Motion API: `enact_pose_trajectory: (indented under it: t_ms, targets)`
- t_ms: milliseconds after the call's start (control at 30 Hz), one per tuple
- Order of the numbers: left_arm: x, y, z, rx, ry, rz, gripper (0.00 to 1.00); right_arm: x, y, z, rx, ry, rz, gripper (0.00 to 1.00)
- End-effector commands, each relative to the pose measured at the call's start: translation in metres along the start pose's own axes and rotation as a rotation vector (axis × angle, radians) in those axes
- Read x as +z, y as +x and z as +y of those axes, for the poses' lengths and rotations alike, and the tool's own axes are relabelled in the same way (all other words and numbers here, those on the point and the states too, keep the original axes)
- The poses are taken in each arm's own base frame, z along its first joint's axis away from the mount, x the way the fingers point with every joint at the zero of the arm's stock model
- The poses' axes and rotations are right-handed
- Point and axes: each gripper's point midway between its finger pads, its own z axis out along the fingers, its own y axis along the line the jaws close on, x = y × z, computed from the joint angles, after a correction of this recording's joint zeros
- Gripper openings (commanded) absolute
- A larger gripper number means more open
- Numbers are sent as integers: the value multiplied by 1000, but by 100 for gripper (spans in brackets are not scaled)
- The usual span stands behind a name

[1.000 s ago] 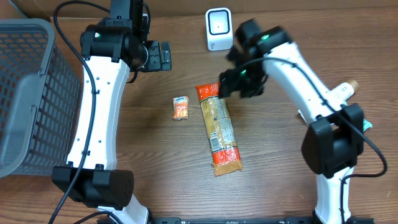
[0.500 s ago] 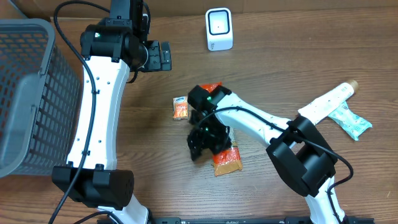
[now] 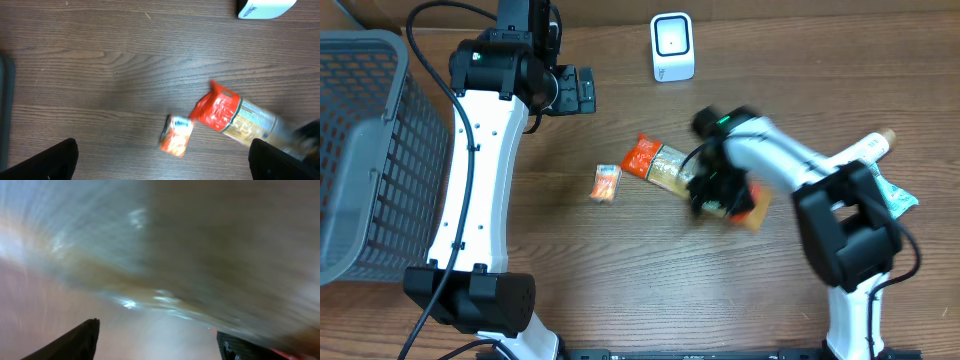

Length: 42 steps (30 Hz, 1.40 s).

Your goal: Scan the item barcode

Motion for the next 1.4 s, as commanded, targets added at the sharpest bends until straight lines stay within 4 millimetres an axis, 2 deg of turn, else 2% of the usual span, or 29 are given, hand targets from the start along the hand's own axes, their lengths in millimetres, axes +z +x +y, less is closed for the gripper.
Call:
enact_pose_trajectory:
  t_ms: [0,33,133,267,367,533,633,700,767,800,833,1000,1100,1200,1367]
  targets:
    - [4,1,2,-8,-12,8,100,-31,-61,-50,-34,58,-214,82]
    - [4,1,2,-8,-12,8,100,-43,-87,-60,-4,21,-313,83]
    - [4,1,3,-8,-12,8,100,-63,-121,-63,89,-141,-440,83]
    - [4,1,3,-8,-12,8,100,-78,-134,-57,236,-329,-468,80]
    - [4,1,2,-8,-12,8,100,-79,-129,-42,284,-415,-423,75]
    - [4,1,3,-8,-12,8,100,-66,-111,-7,410,-440,-311,75]
    - [4,1,3,-8,-12,8,100,-53,-102,16,525,-406,-274,79]
    - [4,1,3,-8,-12,8,100,-38,-96,24,679,-317,-289,80]
    - [4,1,2,-8,-12,8,100,-30,-94,26,746,-256,-321,89]
    - [4,1,2,-8,-12,8,100,-25,-94,31,761,-232,-345,95]
    - [4,1,2,-8,-12,8,100,-21,-95,35,752,-219,-359,96]
    - [4,1,3,-8,-12,8,99,0,-102,61,685,-229,-387,96]
    - [4,1,3,-8,-12,8,100,16,-103,69,666,-224,-377,96]
    - [4,1,3,-8,-12,8,100,30,-93,68,656,-183,-337,89]
    - [4,1,3,-8,-12,8,100,38,-69,57,579,-88,-259,72]
